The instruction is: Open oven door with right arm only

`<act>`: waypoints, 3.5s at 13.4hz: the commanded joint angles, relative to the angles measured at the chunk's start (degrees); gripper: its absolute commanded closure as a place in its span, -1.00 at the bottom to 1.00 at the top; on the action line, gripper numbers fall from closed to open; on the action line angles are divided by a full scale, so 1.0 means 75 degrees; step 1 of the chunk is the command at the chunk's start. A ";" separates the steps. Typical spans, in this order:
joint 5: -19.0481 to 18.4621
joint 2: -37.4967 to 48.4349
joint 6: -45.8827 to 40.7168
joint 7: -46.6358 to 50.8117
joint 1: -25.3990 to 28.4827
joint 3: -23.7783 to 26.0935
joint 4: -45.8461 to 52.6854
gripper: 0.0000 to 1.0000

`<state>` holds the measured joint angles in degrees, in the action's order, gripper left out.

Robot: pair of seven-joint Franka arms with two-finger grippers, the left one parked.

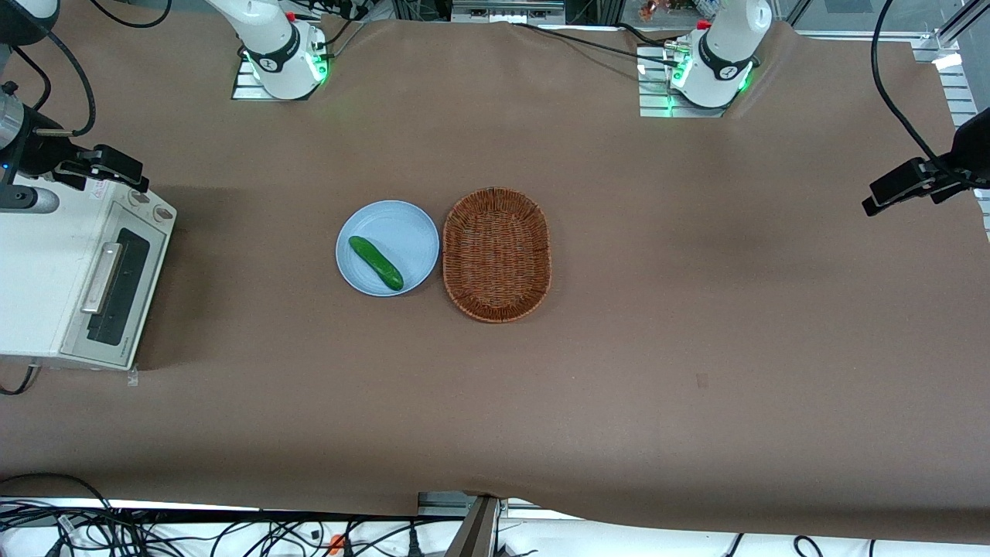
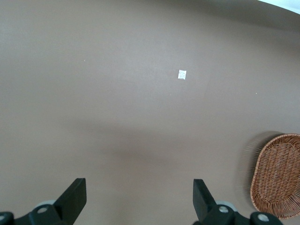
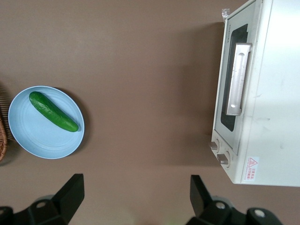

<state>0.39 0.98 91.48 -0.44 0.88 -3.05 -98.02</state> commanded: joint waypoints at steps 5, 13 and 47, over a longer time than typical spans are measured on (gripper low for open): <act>-0.0111 -0.0049 -0.0162 0.0047 -0.0012 0.0102 0.0249 -1.00; -0.0052 -0.0072 -0.0174 -0.0023 0.0023 0.0113 0.0296 -1.00; -0.7412 -0.3529 0.1501 0.4558 0.1102 -0.0250 -0.0618 1.00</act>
<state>-53.86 -25.10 101.29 32.14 9.21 -4.46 -102.22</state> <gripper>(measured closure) 0.991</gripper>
